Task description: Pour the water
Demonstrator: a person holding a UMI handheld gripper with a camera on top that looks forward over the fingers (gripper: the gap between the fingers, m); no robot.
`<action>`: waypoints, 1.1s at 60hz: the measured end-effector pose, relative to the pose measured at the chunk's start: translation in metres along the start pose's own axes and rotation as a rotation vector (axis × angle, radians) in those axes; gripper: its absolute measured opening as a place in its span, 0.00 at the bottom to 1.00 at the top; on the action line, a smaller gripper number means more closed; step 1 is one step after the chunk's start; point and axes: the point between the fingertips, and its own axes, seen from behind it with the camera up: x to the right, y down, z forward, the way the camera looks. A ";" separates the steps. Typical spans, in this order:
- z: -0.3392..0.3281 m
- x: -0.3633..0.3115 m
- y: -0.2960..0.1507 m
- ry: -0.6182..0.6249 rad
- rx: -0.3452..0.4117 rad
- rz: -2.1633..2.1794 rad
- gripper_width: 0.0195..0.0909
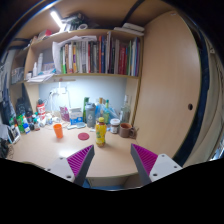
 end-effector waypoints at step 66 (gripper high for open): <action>0.359 -0.073 0.065 -0.159 0.085 0.073 0.85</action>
